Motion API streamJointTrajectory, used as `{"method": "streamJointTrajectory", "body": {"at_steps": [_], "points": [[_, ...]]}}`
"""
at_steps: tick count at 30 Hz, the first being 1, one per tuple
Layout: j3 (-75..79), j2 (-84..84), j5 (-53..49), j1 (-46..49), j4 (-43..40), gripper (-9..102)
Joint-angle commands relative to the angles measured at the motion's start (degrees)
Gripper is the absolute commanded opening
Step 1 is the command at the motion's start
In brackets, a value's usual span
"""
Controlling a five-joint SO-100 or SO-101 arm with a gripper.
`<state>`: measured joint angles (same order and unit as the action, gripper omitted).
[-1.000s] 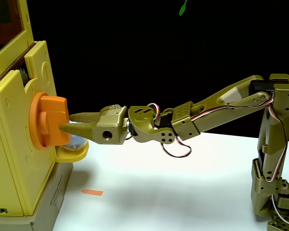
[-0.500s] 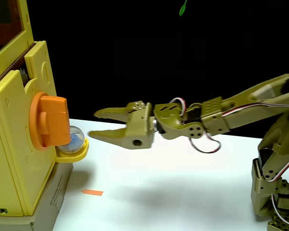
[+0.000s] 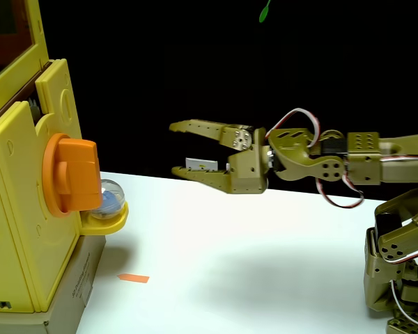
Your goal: Turn the button of vending machine.
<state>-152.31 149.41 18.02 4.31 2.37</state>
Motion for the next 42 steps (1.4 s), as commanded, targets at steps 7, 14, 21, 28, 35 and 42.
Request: {"method": "streamJointTrajectory", "body": {"at_steps": [7, 14, 21, 28, 35, 42], "points": [[-18.4, 17.2, -17.6, -3.7, 8.4, 9], [-32.7, 26.5, -14.9, -4.6, 18.0, -1], [-34.0, 33.9, -17.8, -4.4, 13.1, -1], [-41.7, 36.4, -27.2, -7.5, 24.5, -1], [-41.7, 41.7, -22.7, -7.1, 10.5, -1], [-41.7, 50.8, -20.3, -6.5, -14.1, 0]]}}
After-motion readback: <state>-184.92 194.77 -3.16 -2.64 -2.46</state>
